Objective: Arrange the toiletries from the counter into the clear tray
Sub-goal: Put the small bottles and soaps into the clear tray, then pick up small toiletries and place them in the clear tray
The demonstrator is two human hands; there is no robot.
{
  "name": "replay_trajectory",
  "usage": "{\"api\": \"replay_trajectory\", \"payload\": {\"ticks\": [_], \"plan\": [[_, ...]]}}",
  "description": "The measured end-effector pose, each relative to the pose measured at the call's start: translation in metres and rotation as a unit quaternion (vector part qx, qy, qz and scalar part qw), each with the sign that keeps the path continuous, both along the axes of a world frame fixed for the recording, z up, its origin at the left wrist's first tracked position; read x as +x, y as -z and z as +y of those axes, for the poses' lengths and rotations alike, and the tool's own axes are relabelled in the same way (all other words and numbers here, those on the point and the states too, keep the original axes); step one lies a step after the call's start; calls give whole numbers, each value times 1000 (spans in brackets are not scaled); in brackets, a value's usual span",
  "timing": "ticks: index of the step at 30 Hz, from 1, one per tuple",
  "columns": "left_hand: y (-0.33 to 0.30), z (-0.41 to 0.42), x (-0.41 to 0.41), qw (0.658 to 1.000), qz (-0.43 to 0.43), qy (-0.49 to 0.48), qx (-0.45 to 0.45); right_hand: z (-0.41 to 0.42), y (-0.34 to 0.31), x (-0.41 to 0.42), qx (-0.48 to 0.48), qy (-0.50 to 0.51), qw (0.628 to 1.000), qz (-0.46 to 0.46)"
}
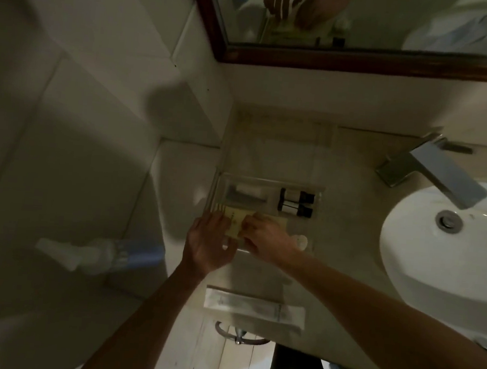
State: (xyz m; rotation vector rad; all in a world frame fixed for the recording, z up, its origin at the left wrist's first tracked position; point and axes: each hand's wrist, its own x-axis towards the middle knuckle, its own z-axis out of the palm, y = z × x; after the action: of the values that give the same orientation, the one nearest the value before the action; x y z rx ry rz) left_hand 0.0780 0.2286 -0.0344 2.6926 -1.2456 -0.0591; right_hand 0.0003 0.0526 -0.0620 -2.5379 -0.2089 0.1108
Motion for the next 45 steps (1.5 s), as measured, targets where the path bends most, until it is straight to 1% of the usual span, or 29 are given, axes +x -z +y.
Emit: {"api": "replay_trajectory", "payload": {"ticks": [2,5,8,11,13,16,19,22,25,26,28,32,34,36,38,39,41,43,45], "plan": [[3,2,-7,1000,-13,6,-23,-5,-6,-6,-22,6,1000,-17],[-3,-22,-29,999,-4,24,-28,-24,-19,-24,-25,74,995,-69],[-16,-81,-67,998,34,41,21,-62,-31,-66,-23,152,985,-82],[-25,-157,-117,994,62,85,9,-118,-39,-136,-34,248,965,-75],[-25,-211,-161,990,72,122,-13,-159,-43,-198,-38,334,939,-79],[-20,-291,-245,974,104,195,-45,-221,-48,-306,-50,455,888,-45],[-14,-363,-337,948,129,284,-65,-274,-46,-420,-46,569,821,-2],[-7,-417,-415,919,161,355,-54,-310,-44,-515,-76,639,766,14],[8,-456,-469,881,150,448,-7,-341,-39,-582,-93,677,728,49],[15,-465,-478,867,143,477,6,-350,-37,-597,-92,681,723,70],[24,-479,-488,846,142,513,24,-367,-30,-618,-88,676,724,108],[34,-502,-493,830,120,544,15,-387,-17,-637,-44,659,733,163],[36,-514,-495,823,103,558,5,-392,-15,-636,-23,676,718,167],[37,-524,-497,827,100,553,-16,-397,-14,-631,-21,692,701,172],[37,-529,-495,835,99,541,-32,-401,-15,-625,-21,703,693,160],[35,-528,-494,839,95,535,-40,-402,-16,-624,-16,704,695,145],[29,-523,-493,852,79,516,-43,-404,-15,-623,-1,692,711,127],[23,-515,-496,866,84,492,-25,-403,-11,-625,-4,676,725,133],[23,-508,-500,870,105,481,9,-402,-9,-626,-18,682,718,140]]}}
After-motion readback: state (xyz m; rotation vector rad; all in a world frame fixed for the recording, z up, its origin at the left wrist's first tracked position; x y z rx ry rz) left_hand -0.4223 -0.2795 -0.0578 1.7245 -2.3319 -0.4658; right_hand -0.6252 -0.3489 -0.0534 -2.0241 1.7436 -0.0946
